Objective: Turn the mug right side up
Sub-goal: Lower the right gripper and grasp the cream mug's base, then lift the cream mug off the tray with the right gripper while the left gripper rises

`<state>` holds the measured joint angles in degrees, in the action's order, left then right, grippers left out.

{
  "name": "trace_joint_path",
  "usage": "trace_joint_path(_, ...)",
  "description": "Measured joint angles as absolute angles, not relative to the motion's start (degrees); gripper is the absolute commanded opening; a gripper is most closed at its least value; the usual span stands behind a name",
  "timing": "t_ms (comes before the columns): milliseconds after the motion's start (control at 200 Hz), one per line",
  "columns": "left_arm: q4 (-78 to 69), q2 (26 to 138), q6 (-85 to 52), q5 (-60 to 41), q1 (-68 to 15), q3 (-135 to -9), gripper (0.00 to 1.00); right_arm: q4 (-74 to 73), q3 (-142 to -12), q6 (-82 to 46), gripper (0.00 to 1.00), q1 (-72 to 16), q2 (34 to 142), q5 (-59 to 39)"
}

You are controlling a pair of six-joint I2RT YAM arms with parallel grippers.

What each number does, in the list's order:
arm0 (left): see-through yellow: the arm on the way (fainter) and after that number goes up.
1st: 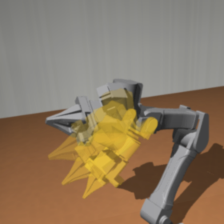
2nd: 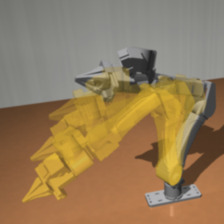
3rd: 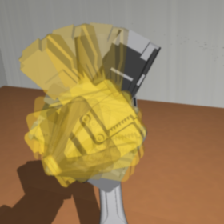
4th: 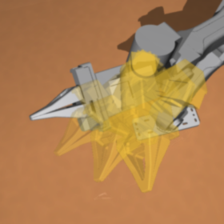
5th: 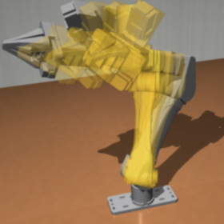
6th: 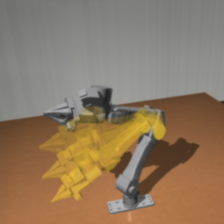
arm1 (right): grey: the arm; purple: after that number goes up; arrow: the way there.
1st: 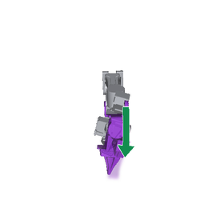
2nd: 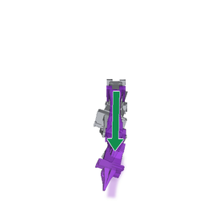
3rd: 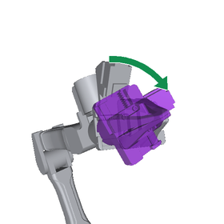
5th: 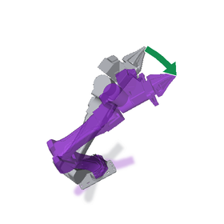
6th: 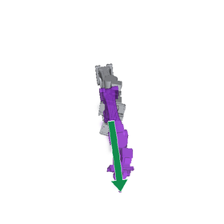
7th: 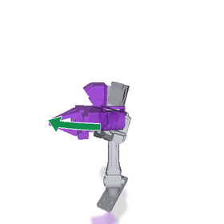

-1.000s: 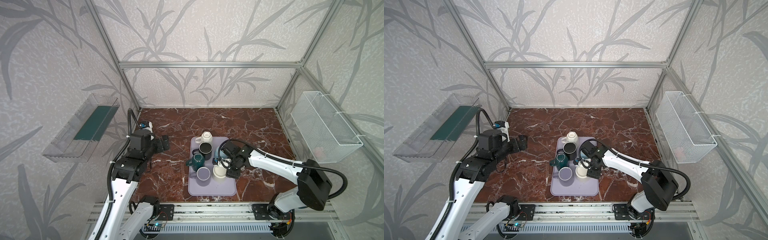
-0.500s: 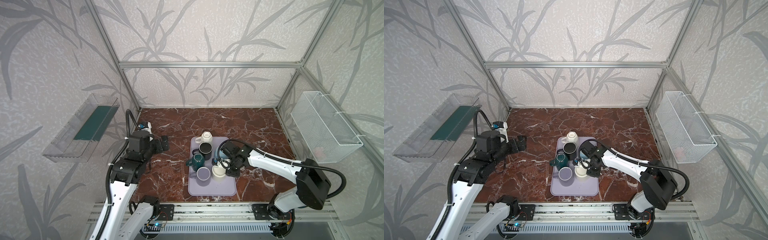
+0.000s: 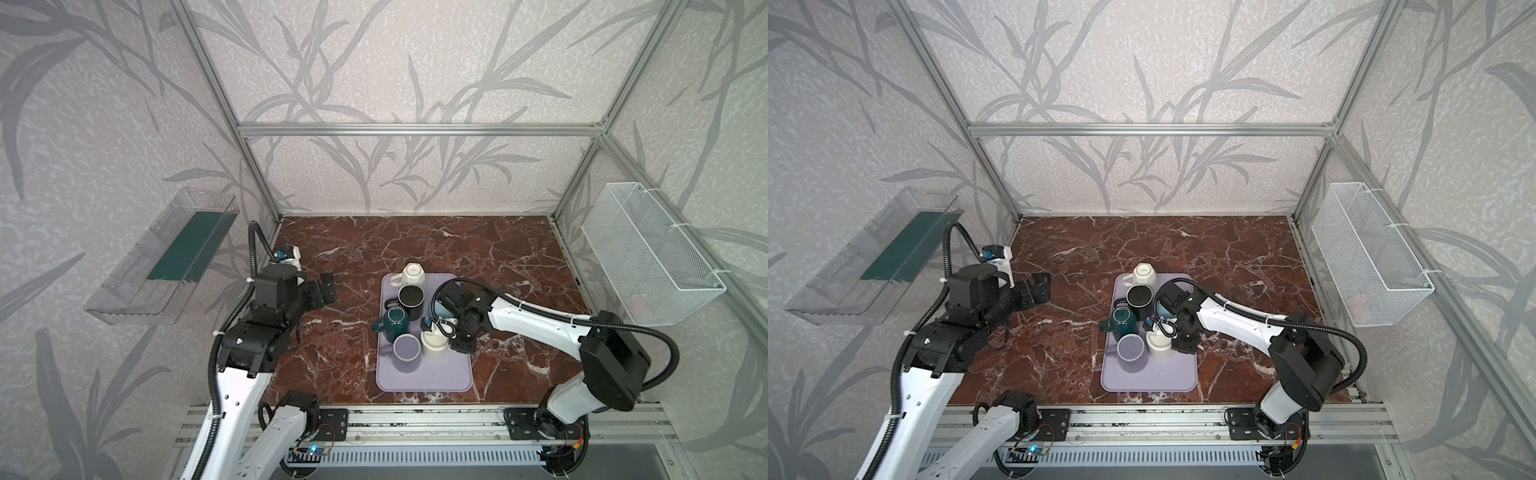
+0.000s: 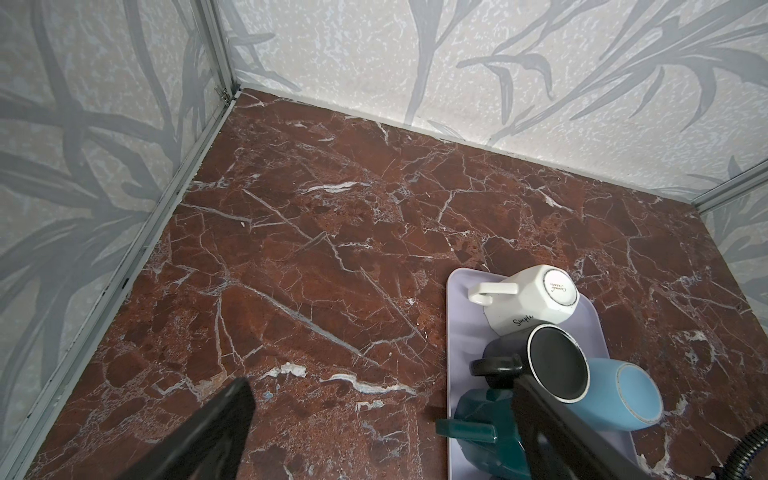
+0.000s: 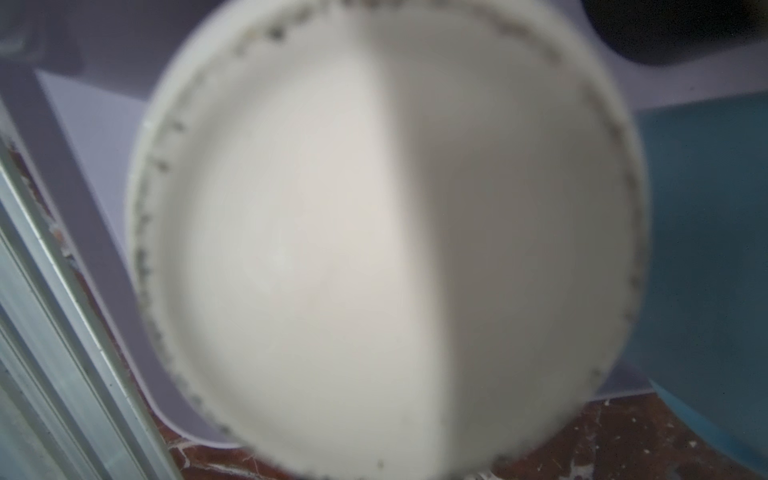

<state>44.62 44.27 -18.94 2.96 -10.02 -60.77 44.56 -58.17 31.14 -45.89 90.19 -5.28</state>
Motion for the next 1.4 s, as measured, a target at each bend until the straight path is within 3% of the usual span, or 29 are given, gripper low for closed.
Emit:
trace_joint_path(255, 44.6, 44.27, -18.81, 2.96, -10.02, -60.77, 0.99, 44.42, -58.17, 31.14, 0.0, -45.98, 89.89, -4.58)
trace_joint_path(805, 41.45, 44.47, -21.26, 0.54, -10.02, -60.69, 0.99, 45.5, -57.65, 29.34, 0.0, -45.71, 72.79, -4.32)
trace_joint_path(1399, 37.6, 44.49, -26.28, -5.28, -10.02, -59.83, 0.95, 44.1, -64.25, 14.04, 0.0, -39.29, 76.31, -21.61)
